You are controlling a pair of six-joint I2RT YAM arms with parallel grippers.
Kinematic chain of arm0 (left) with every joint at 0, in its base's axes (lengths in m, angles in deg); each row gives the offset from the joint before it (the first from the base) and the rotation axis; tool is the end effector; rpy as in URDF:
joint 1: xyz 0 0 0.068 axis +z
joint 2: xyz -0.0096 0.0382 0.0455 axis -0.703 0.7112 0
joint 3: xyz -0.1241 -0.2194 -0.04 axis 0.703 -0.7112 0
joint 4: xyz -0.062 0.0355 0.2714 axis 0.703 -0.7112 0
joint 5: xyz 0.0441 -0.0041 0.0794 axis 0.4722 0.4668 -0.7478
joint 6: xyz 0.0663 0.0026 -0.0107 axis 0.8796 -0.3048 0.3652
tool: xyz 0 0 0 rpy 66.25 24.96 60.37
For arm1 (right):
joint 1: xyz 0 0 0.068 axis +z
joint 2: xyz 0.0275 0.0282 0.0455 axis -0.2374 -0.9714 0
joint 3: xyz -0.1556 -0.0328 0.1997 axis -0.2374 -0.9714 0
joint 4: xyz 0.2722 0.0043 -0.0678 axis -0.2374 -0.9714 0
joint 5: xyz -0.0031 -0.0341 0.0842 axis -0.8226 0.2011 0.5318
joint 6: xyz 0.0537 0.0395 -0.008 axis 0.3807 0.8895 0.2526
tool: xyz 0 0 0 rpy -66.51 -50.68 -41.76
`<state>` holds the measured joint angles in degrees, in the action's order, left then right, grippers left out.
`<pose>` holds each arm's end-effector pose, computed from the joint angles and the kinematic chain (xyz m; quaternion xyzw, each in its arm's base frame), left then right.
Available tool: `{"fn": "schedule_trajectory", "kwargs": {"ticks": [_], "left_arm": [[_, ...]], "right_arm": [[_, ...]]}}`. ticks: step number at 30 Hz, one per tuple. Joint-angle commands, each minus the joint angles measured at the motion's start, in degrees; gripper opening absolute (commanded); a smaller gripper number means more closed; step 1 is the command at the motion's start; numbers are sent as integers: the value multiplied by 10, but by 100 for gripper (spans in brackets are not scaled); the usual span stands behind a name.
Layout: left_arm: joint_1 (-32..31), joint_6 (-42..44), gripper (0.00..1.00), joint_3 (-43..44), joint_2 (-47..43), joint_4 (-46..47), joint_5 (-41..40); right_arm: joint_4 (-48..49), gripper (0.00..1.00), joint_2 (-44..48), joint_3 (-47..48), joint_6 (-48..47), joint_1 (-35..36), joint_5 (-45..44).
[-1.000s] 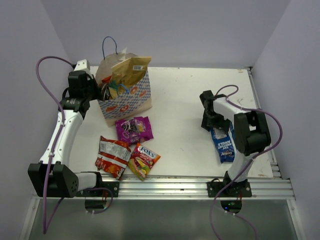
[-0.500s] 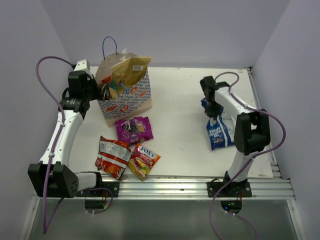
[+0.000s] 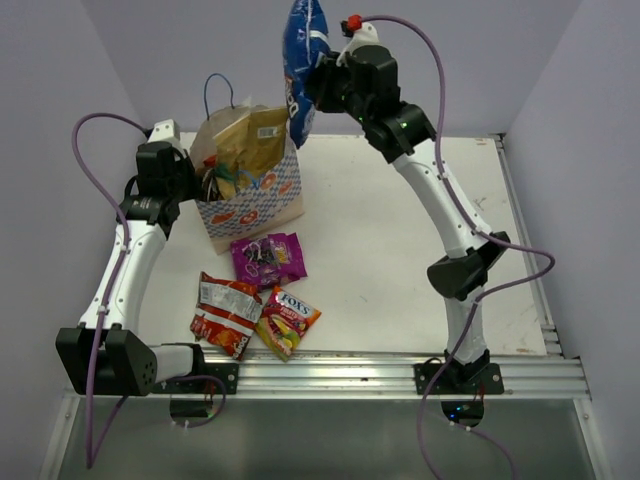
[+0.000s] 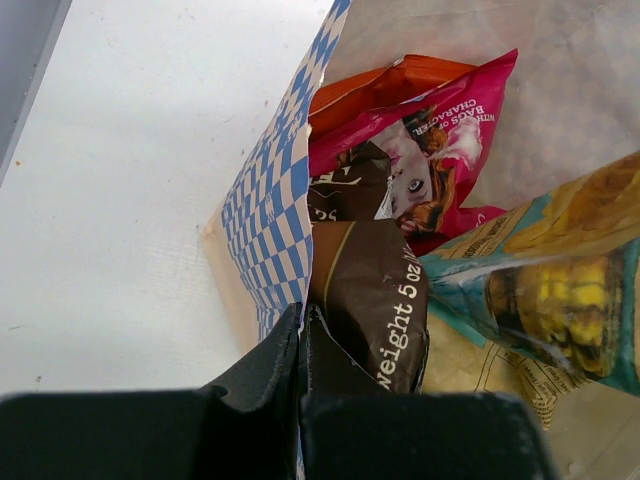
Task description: Place the snacks into the paper bag
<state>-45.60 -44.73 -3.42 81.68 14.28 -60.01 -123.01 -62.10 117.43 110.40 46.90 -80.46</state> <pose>0.3254 -0.0021 0.3276 -0.1445 0.8502 -0.0592 0.5029 0.3892 0.2457 0.4900 -0.0175 0.7642 0.2615 0.5893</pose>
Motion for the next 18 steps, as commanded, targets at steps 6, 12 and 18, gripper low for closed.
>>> {"fn": "schedule_trajectory", "kwargs": {"ticks": [6, 12, 18], "left_arm": [[-7, 3, 0, -2, -25, 33, 19], [-7, 2, 0, -2, -25, 33, 20], [-8, 0, 0, -3, -22, 35, 25]], "right_arm": [[259, 0, -68, 62, 38, 64, 131], [321, 0, -68, 73, 62, 70, 127], [346, 0, -64, 77, 100, 71, 145]]}}
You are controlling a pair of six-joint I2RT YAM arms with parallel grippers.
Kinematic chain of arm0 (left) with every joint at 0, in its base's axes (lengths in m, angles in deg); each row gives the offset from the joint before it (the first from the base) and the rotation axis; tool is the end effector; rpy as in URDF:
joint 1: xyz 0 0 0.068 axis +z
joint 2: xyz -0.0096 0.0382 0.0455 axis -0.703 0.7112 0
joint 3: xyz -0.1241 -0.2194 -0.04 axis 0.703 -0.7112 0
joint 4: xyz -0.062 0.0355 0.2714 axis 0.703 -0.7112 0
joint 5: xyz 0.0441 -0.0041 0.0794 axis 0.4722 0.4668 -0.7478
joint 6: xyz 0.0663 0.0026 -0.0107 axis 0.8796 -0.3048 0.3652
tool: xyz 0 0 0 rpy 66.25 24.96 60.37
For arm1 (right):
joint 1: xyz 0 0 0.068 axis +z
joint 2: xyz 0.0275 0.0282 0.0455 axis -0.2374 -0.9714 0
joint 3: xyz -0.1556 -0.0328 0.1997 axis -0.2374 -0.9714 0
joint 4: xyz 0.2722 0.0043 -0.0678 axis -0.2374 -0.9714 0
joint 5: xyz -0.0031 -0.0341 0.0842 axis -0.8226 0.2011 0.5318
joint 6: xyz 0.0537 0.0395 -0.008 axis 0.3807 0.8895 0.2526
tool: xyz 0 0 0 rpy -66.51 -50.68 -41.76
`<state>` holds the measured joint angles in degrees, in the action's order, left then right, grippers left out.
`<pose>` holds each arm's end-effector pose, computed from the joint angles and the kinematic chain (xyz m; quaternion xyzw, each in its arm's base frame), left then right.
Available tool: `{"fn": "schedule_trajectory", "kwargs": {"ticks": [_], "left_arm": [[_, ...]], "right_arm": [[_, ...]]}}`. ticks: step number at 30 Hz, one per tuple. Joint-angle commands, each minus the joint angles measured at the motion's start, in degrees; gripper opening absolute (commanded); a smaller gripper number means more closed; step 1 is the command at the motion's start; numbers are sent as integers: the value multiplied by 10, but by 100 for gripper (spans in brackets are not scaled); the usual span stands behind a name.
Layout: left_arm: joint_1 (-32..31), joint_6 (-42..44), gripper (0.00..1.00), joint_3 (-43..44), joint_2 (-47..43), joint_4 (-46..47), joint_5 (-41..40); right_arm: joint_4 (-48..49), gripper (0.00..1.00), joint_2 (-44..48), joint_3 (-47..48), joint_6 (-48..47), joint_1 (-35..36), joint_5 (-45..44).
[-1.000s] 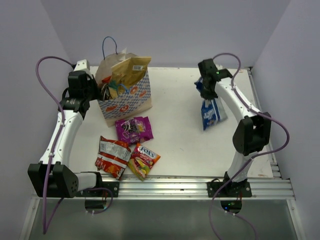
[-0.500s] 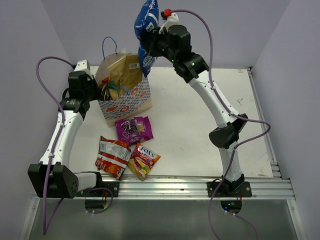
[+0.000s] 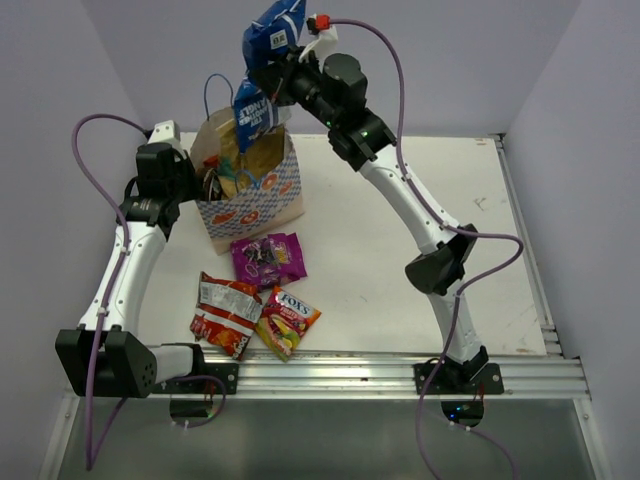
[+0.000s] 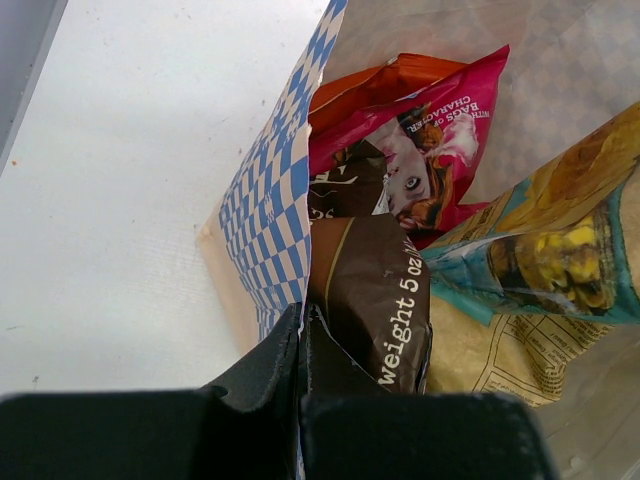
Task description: Place the snacks into the paper bag
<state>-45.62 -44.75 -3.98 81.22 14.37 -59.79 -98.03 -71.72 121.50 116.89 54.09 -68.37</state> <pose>0.3236 -0.0024 0.3265 -0.1435 0.8504 -0.0610 0.5025 0.3877 0.3347 0.4909 -0.0841 0.6400 0.4619 0.6083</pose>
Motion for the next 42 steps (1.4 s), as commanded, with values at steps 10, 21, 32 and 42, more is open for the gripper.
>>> {"fn": "schedule_trajectory", "kwargs": {"ticks": [10, 21, 32, 42], "left_arm": [[-9, -2, 0, 1, -21, 33, 25], [-9, 2, 0, -2, -26, 33, 16], [-9, 2, 0, -4, -21, 36, 21], [-11, 1, 0, 1, -8, 42, 24]], "right_arm": [[24, 0, -41, 8, 107, 16, 91], [-263, 0, -128, -1, -30, 45, 67], [-283, 33, -115, 31, -61, 41, 97], [-234, 99, 112, -47, -186, 43, 58]]}}
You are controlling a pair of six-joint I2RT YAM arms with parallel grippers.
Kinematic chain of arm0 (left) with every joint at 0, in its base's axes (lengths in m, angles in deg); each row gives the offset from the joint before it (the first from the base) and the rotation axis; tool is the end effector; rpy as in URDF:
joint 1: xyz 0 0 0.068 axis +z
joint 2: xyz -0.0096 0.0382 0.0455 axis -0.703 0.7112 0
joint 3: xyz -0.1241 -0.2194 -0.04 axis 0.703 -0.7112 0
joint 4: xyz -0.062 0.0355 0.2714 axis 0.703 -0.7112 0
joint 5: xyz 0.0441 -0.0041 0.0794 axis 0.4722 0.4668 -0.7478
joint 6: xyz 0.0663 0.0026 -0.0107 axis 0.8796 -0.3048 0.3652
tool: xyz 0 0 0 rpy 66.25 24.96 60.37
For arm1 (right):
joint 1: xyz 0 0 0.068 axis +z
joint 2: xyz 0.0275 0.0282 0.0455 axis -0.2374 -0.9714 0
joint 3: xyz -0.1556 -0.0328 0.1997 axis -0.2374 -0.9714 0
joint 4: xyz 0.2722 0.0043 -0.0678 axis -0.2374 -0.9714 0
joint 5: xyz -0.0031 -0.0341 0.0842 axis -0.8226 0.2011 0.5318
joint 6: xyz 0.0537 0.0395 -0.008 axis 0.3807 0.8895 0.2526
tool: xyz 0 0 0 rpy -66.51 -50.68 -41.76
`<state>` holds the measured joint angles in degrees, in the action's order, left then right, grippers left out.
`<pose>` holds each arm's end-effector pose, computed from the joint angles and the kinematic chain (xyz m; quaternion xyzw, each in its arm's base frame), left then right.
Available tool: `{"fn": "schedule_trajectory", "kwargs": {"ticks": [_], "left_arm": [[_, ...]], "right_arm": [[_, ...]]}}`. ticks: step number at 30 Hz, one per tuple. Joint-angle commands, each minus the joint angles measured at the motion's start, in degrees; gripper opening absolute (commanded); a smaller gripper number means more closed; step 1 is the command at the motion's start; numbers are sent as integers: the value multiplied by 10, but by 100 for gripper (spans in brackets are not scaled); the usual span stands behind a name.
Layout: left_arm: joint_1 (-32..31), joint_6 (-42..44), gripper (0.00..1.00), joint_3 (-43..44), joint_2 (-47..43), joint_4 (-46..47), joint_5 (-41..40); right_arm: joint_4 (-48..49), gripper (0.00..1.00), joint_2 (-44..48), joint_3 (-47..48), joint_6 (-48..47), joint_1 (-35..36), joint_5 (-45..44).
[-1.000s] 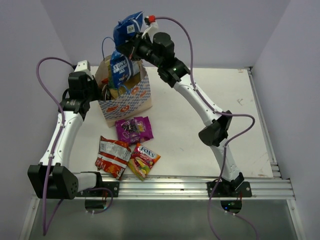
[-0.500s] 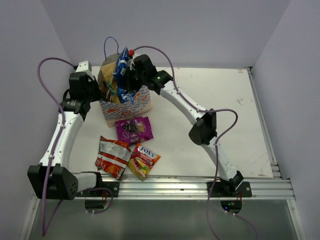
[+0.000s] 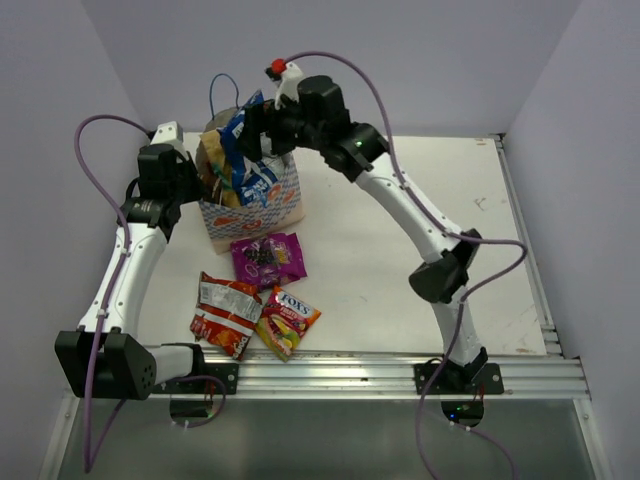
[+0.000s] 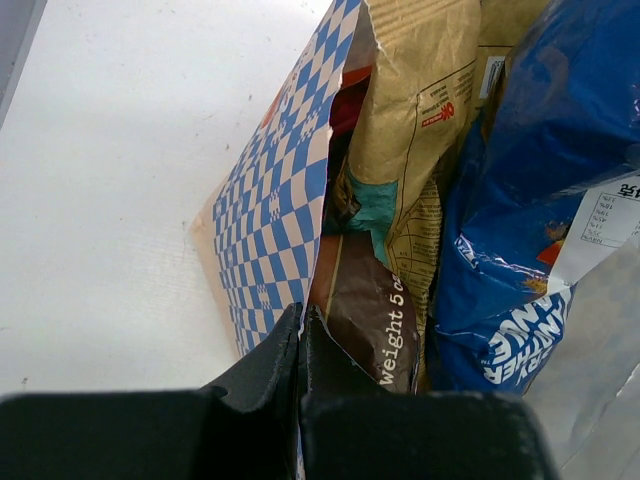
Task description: Place the snacks into the paper bag
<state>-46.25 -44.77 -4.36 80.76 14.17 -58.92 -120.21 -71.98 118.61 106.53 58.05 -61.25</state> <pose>0.3215 -0.0067 0.3260 -0.1353 0.8524 -0.0701 0.5002 0.3629 0.3692 0.4223 -0.2250 0.7629 0.3872 0.4662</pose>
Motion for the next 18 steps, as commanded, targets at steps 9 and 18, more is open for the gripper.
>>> {"fn": "schedule_trajectory", "kwargs": {"ticks": [9, 18], "left_arm": [[-4, 3, 0, 19, 15, 43, 6], [-4, 5, 0, 27, 33, 34, 1]], "right_arm": [[-115, 99, 326, -573, -191, 26, -52], [-60, 99, 332, -738, -183, 124, -56]]}}
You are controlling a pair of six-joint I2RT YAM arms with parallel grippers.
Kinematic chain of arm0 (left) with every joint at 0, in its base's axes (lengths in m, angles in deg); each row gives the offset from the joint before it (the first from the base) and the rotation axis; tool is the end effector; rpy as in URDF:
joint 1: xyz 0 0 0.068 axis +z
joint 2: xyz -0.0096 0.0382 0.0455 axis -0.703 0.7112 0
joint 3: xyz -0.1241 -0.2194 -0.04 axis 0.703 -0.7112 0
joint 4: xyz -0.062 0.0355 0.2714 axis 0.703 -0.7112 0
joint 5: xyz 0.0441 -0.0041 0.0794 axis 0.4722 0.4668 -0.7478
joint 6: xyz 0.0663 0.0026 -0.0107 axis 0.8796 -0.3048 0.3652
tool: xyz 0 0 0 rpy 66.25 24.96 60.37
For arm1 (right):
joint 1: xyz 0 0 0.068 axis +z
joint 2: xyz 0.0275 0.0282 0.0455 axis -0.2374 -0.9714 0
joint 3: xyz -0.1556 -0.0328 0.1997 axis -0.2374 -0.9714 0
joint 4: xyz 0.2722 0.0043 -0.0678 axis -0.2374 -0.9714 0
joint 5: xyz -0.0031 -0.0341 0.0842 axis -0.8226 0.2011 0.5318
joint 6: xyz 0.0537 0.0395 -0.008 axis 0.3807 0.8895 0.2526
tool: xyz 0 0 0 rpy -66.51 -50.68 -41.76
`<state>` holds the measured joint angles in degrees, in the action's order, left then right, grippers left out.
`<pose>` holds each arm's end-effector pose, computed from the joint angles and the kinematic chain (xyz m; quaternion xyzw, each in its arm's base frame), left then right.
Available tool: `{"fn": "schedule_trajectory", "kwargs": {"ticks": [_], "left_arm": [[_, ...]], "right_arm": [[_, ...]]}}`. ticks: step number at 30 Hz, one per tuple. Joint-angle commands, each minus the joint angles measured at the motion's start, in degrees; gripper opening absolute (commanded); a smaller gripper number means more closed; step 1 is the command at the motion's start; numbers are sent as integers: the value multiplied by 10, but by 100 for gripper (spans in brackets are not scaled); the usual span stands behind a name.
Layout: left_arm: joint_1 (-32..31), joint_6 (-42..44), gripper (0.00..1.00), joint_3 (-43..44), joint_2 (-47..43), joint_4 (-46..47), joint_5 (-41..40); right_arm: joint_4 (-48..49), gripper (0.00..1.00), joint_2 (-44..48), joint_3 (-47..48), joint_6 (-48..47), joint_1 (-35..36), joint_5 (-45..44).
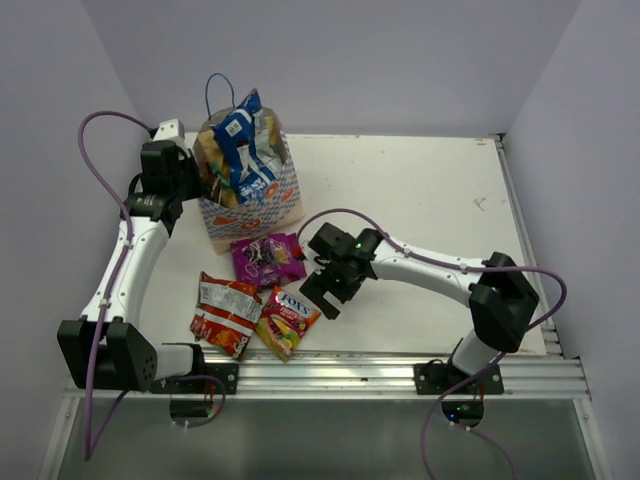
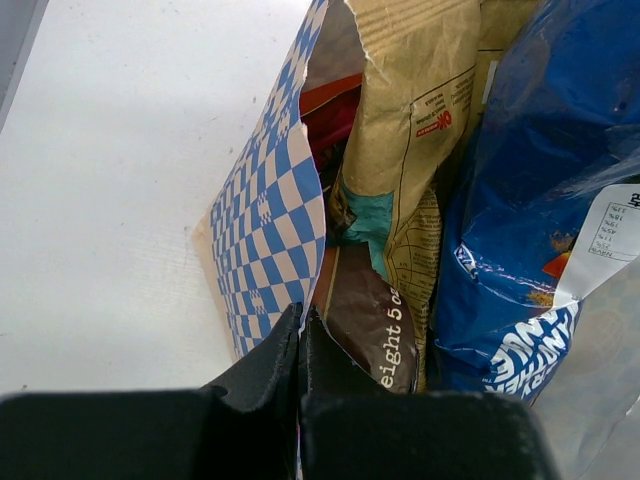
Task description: Place the snacks into the paper bag
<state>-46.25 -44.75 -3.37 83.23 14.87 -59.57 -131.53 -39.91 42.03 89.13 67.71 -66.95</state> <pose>0.3318 -0.0063 0.3207 -0.1383 0.8553 -0.0641 0.4952 0.1981 0.2815 0.1799 -0.4338 0.8853 0.1193 0.1177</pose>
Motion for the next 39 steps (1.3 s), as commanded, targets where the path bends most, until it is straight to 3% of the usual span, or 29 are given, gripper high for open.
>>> {"fn": "schedule_trajectory", "kwargs": {"ticks": [1, 8, 18, 19, 20, 22, 23, 27, 31, 35, 39], "left_arm": [[-4, 4, 0, 16, 8, 26, 8], [-4, 8, 0, 9, 8, 14, 0], [-4, 13, 0, 0, 8, 13, -7], [-4, 13, 0, 0, 7, 13, -9], [-4, 14, 0, -1, 6, 12, -10], [-4, 16, 0, 0, 4, 10, -15], [-4, 16, 0, 2, 2, 9, -17], [-4, 17, 0, 1, 0, 11, -17], [-4, 17, 0, 0, -4, 14, -12], [-4, 16, 0, 0, -9, 17, -5], [-4, 11, 0, -3, -14, 16, 6]], "right_arm": [[61, 99, 1, 31, -7, 35, 4], [126, 99, -67, 51, 6, 111, 32], [209, 95, -182, 42, 7, 114, 18], [213, 93, -190, 41, 18, 115, 13], [209, 74, -203, 41, 20, 114, 7], [191, 38, -210, 49, 31, 114, -26], [165, 4, -206, 50, 35, 113, -44], [113, 0, -104, 19, 77, 99, -135], [-33, 0, 26, 44, 111, 62, -260], [-140, 0, 78, 160, 130, 21, -387], [-98, 0, 55, 292, 74, 2, -499]]}}
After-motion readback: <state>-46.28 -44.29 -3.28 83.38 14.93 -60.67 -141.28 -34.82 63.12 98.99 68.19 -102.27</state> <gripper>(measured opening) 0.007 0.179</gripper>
